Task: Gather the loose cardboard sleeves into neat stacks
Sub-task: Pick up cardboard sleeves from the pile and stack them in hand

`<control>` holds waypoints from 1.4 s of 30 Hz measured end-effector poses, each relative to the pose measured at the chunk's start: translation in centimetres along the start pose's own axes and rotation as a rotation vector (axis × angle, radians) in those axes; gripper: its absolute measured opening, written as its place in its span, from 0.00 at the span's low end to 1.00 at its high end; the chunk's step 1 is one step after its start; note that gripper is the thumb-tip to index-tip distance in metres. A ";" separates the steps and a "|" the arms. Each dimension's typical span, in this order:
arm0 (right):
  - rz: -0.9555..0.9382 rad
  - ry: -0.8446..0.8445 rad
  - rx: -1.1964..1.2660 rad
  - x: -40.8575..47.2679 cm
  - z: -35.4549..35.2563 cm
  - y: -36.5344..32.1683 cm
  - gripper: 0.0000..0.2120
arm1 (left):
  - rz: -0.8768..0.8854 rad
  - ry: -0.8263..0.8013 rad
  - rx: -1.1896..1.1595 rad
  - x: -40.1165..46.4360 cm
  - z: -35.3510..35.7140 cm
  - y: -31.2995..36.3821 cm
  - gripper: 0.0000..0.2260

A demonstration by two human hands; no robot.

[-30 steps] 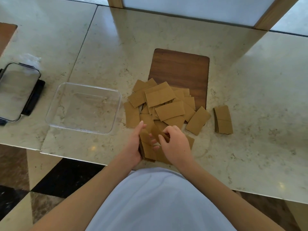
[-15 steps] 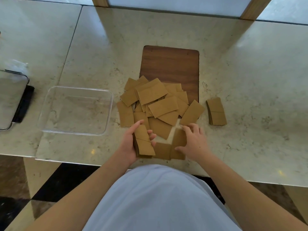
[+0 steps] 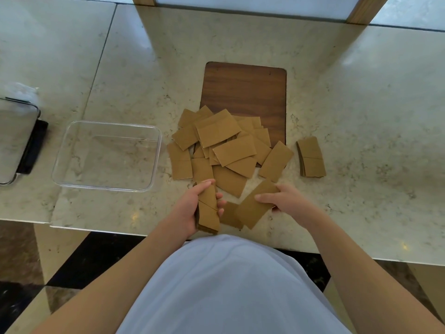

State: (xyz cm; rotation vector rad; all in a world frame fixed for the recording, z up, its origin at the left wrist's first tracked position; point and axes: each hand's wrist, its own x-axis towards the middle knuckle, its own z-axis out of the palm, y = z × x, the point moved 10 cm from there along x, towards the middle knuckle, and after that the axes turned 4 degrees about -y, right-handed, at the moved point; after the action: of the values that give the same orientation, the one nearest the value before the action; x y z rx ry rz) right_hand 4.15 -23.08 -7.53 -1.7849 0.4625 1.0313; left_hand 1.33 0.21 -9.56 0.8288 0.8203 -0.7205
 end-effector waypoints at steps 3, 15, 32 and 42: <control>-0.118 0.005 0.029 -1.3 0.5 -2.4 0.04 | -0.006 -0.003 -0.001 0.1 0.1 -0.1 0.13; -0.860 0.247 -0.571 -7.3 9.5 -11.1 0.19 | 0.012 -0.122 -0.123 -0.4 2.0 0.5 0.28; -0.012 -0.221 0.261 0.4 10.5 -8.3 0.26 | 0.187 -0.171 0.210 -1.4 1.9 2.0 0.27; -0.343 0.294 -1.059 2.6 9.9 -3.1 0.26 | 0.116 -0.125 -0.327 -1.5 -1.4 2.4 0.20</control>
State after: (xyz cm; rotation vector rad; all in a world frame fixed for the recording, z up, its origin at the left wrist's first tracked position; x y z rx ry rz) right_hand 3.42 -12.61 -9.41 -2.8398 -0.3103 0.8039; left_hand 2.08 2.91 -8.09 0.5269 0.7464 -0.5127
